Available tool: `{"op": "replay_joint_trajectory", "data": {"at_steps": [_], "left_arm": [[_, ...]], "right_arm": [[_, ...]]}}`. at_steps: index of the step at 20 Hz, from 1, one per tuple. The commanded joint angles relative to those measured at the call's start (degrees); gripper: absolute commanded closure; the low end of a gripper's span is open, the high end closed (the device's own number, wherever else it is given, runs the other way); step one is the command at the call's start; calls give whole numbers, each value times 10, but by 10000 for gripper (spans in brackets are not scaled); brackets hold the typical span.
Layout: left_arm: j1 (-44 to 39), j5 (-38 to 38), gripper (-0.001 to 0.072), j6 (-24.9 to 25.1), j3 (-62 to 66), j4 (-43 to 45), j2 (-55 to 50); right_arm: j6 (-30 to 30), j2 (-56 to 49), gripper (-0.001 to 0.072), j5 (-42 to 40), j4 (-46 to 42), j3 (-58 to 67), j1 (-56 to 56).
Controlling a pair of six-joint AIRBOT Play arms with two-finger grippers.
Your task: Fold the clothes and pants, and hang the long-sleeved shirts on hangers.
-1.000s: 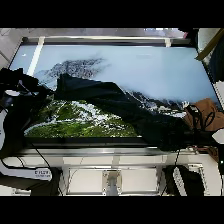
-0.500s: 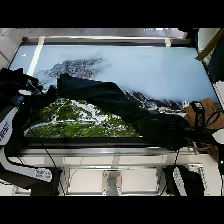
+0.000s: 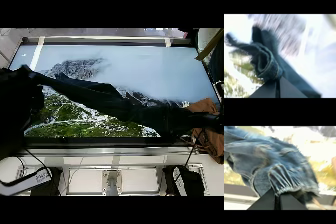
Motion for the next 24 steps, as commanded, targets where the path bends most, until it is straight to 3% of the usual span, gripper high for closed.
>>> {"op": "replay_joint_trajectory", "data": {"at_steps": [1, 4, 5, 7, 10, 14, 16, 19, 24], "left_arm": [[29, -23, 699, 60, 23, 15, 147], [24, -24, 700, 51, 79, 111, 203], [25, -35, 700, 24, 96, 147, 204], [26, -96, 699, -16, 107, 214, 195], [26, -227, 698, -20, 106, 291, 162], [26, -349, 698, -75, 106, 463, 115], [26, -393, 698, -75, 105, 470, 99], [26, -396, 698, -87, 98, 443, 87], [26, -391, 698, -93, 12, 439, 83]], "right_arm": [[-4, 0, 676, 51, -13, 123, 0], [-42, 0, 677, 41, -35, 197, 0], [-50, -2, 677, 31, -56, 205, 0], [-50, -10, 677, 23, -119, 202, -1], [-81, -46, 677, 6, -193, 183, -1], [-88, -132, 678, -86, -187, 174, -34], [-91, -182, 678, -115, -129, 174, -65], [-117, -253, 678, -141, -20, 184, -88], [-150, -301, 677, -7, -16, 124, -109]]}}
